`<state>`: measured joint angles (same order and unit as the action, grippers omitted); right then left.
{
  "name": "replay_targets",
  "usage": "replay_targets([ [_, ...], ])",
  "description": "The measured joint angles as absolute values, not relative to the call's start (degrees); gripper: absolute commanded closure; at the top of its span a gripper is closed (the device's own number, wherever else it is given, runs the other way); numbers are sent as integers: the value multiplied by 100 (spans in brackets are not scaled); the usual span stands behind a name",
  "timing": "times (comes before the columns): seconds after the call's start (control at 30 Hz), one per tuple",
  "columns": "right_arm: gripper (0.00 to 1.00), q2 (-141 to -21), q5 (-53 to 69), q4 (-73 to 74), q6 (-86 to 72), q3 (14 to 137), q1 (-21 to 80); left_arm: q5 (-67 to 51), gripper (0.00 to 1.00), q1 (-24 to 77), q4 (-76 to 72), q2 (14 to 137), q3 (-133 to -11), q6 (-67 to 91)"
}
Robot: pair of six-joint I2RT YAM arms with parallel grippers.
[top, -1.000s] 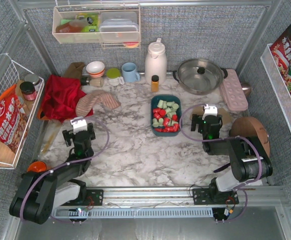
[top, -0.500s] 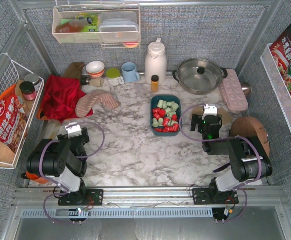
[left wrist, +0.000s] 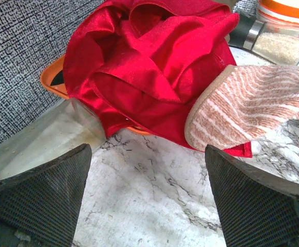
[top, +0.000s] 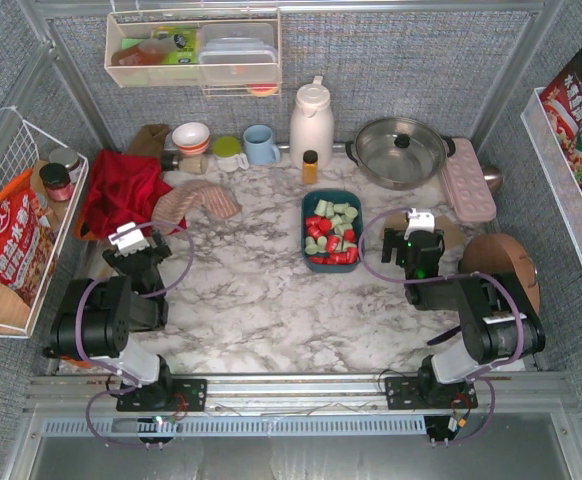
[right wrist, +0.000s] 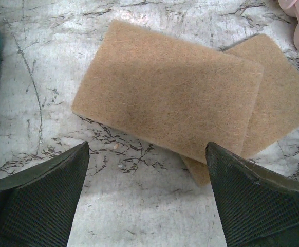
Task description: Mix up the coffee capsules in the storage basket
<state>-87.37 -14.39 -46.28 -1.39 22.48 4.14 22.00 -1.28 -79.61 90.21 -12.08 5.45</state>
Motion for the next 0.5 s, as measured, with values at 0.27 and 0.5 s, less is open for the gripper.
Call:
replay_targets([
  [0.27,1,-8737,-1415,-4609,-139,2250,399,2198,1,-132,-7957,9021,-1208,622],
  [0.5,1,-8737,-1391,-4609,-141,2252,377,2196,1,-132,-7957,9021,-1208,631],
])
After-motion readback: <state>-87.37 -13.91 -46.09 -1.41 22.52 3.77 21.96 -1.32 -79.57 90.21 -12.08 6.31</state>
